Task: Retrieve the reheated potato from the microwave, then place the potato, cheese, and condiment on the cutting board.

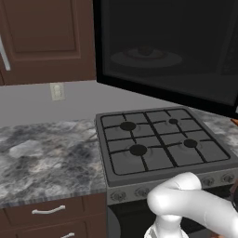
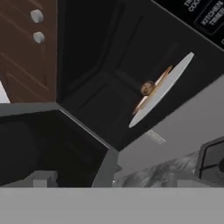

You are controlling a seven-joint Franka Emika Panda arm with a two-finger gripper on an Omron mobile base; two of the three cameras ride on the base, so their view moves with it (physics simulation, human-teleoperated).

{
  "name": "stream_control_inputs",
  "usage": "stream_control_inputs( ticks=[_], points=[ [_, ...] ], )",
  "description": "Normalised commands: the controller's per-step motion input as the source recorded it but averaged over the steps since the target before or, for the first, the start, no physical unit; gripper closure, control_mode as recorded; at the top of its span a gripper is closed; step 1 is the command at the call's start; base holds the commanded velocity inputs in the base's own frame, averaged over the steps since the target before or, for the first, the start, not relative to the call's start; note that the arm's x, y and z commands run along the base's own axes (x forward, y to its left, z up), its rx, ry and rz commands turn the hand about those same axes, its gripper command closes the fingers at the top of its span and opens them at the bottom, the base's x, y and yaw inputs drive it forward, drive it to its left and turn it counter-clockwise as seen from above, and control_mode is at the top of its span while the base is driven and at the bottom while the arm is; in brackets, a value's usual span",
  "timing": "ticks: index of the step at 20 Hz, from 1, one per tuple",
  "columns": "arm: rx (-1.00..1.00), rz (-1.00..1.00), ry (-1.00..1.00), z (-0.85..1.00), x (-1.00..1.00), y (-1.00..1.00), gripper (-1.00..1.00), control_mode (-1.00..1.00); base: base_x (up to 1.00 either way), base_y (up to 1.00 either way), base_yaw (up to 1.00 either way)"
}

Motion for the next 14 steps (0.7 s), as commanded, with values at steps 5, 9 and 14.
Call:
stream_control_inputs(
  ticks=[5,9,14],
  points=[
    [0.3,0.13,0.06,-0.21,0.89,0.0,-1.0,-1.0,0.0,0.0,0.0],
    [0.25,0.15,0.06,-0.12,0.63,0.0,-1.0,-1.0,0.0,0.0,0.0],
    [0.17,0.15,0.0,-0.01,0.17,0.04,-1.0,-1.0,0.0,0.0,0.0]
  ],
)
